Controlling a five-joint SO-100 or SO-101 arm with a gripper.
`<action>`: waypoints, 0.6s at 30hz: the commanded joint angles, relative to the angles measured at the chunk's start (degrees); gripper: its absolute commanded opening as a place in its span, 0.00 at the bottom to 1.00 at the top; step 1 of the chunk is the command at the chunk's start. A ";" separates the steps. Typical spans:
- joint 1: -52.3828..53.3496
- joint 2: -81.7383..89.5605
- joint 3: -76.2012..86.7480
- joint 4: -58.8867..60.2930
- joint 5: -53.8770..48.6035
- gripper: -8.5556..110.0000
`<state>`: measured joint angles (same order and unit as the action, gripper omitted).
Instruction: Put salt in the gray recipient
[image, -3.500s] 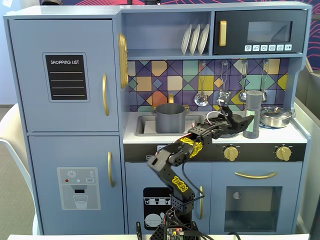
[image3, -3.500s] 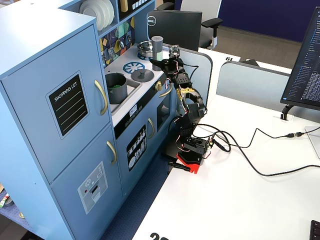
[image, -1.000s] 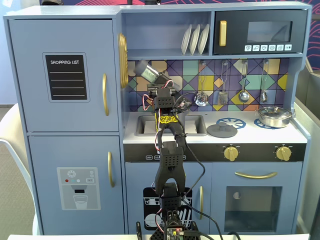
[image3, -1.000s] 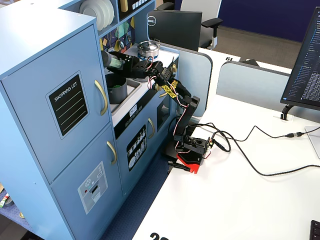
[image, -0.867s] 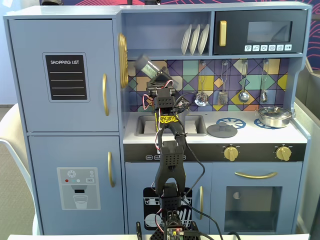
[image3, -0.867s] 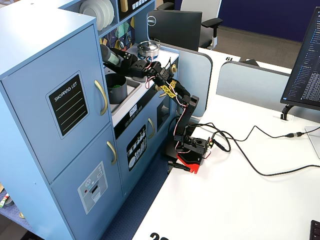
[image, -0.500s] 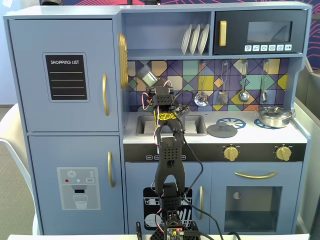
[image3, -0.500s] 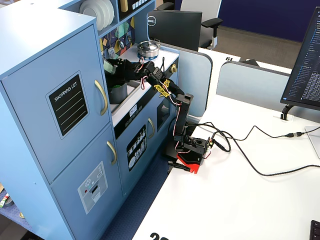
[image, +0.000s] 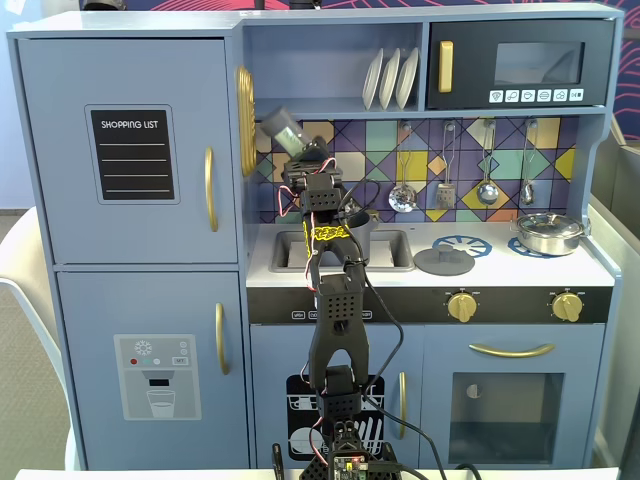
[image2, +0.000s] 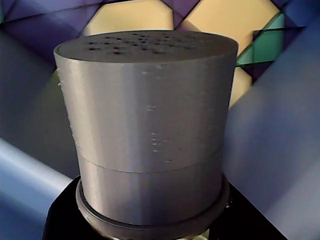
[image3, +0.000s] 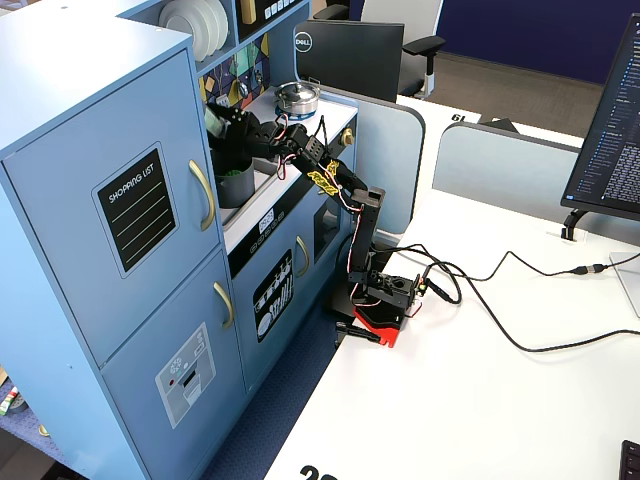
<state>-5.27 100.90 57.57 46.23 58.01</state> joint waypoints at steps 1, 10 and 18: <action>3.08 0.26 -5.89 10.81 3.78 0.07; 1.58 1.05 -1.58 1.14 -0.09 0.07; 1.23 0.79 -2.72 -5.98 -3.60 0.07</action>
<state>-4.13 100.63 57.66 39.64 55.28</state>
